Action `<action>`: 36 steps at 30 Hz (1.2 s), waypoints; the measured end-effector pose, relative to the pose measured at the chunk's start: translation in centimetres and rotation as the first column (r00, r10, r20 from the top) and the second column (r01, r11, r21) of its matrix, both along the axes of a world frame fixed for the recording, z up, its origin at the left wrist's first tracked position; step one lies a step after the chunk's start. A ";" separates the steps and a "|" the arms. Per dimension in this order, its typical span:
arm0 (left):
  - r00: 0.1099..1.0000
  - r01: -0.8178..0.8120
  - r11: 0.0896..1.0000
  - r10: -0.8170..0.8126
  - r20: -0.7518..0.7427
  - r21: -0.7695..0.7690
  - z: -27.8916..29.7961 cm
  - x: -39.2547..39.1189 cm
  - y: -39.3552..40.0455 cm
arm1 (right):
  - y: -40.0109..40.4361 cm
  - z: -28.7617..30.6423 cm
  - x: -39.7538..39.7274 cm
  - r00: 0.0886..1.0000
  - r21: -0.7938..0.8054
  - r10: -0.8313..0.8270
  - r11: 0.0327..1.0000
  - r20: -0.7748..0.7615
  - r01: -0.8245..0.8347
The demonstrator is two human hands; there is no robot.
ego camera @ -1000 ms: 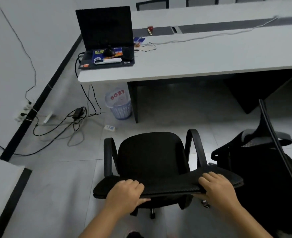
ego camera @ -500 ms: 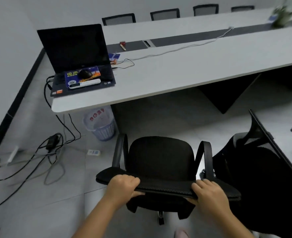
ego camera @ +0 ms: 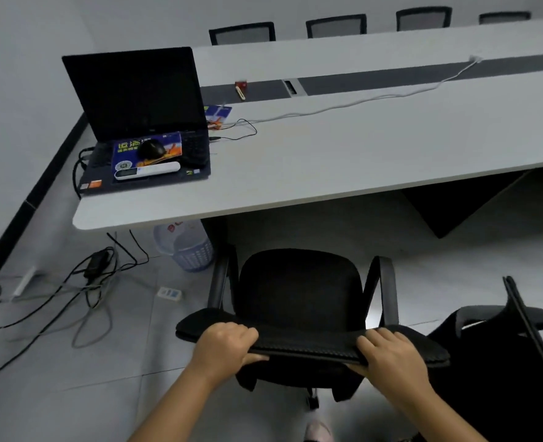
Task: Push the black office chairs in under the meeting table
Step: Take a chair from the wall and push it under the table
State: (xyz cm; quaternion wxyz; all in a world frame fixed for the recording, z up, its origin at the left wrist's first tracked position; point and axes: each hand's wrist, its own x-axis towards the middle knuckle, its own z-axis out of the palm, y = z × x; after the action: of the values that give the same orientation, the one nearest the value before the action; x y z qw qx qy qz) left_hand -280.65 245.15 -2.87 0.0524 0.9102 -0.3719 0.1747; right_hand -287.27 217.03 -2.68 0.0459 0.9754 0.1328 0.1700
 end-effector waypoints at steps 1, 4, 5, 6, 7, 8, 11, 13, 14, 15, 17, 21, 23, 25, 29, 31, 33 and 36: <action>1.000 -0.015 1.000 0.015 0.009 0.001 0.0 0.6 -0.7 | -0.8 0.1 1.2 1.000 -0.003 0.013 1.000 -0.008 -0.013; 0.999 -0.051 0.999 0.051 0.020 0.017 0.2 2.9 -2.0 | -2.3 0.0 4.2 0.998 0.024 0.055 0.998 -0.024 -0.054; 0.998 -0.067 0.998 0.066 0.020 0.021 0.2 3.7 -2.2 | -2.5 0.0 5.1 0.997 0.036 0.069 0.997 -0.024 -0.068; 0.996 -0.081 0.996 0.081 0.022 0.022 0.2 4.5 -2.4 | -2.7 0.0 6.0 0.997 0.042 0.079 0.996 -0.017 -0.078; 0.996 -0.089 0.996 0.089 0.022 0.025 0.1 5.3 -2.5 | -2.7 0.0 6.9 0.996 0.044 0.086 0.995 -0.011 -0.086; 0.995 -0.092 0.995 0.092 0.024 0.029 0.1 6.0 -2.6 | -2.7 -0.1 7.6 0.996 0.043 0.093 0.995 0.001 -0.093; 0.993 -0.114 0.993 0.113 0.032 0.036 0.2 7.8 -3.1 | -3.3 -0.3 9.8 0.996 0.052 0.093 0.994 0.015 -0.094; 0.992 -0.122 0.992 0.122 0.025 0.030 0.2 8.8 -3.7 | -3.9 -0.4 11.4 0.993 0.057 0.111 0.992 0.028 -0.113; 0.992 -0.127 0.992 0.126 0.027 0.012 0.1 9.3 -3.9 | -4.2 -0.4 12.3 0.993 0.055 0.116 0.992 0.031 -0.117; 0.991 -0.129 0.992 0.129 0.030 -0.010 -0.1 9.9 -4.2 | -4.5 -0.3 13.2 0.992 0.045 0.120 0.992 0.028 -0.122; 0.990 -0.130 0.990 0.133 0.043 -0.051 -0.1 11.1 -4.6 | -5.2 -0.1 15.1 0.990 0.019 0.140 0.990 0.014 -0.141; 0.985 -0.161 0.985 0.164 0.049 -0.065 -0.4 14.2 -5.3 | -5.8 0.4 18.7 0.982 0.012 0.173 0.985 -0.071 -0.172; 0.982 -0.184 0.980 0.187 0.038 -0.073 -0.8 16.0 -5.5 | -6.1 0.4 20.5 0.982 0.003 0.181 0.983 -0.060 -0.181; 0.980 -0.196 0.979 0.198 0.025 -0.059 -0.9 17.6 -5.8 | -6.5 0.2 22.4 0.980 0.007 0.198 0.980 -0.038 -0.197; 0.983 -0.184 0.982 0.184 0.012 -0.029 -0.5 20.6 -6.6 | -7.2 0.6 25.6 0.987 -0.032 0.152 0.988 -0.058 -0.154; 0.984 -0.179 0.983 0.179 -0.008 -0.036 -0.5 21.8 -6.9 | -7.4 0.6 26.7 0.991 -0.011 0.123 0.992 -0.059 -0.124; 0.986 -0.166 0.985 0.166 0.000 -0.046 -0.7 22.8 -6.8 | -7.1 0.6 27.2 0.994 0.014 0.102 0.995 -0.041 -0.102; 0.990 -0.140 0.990 0.139 -0.021 -0.022 -0.6 24.1 -5.9 | -6.0 0.7 27.4 0.998 0.040 0.068 0.997 -0.008 -0.067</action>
State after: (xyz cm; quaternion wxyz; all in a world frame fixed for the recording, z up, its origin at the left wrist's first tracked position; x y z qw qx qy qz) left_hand -256.55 239.24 -3.48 0.0545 0.9350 -0.3046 0.1733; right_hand -259.89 211.01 -2.01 0.0200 0.9718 0.1624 0.1695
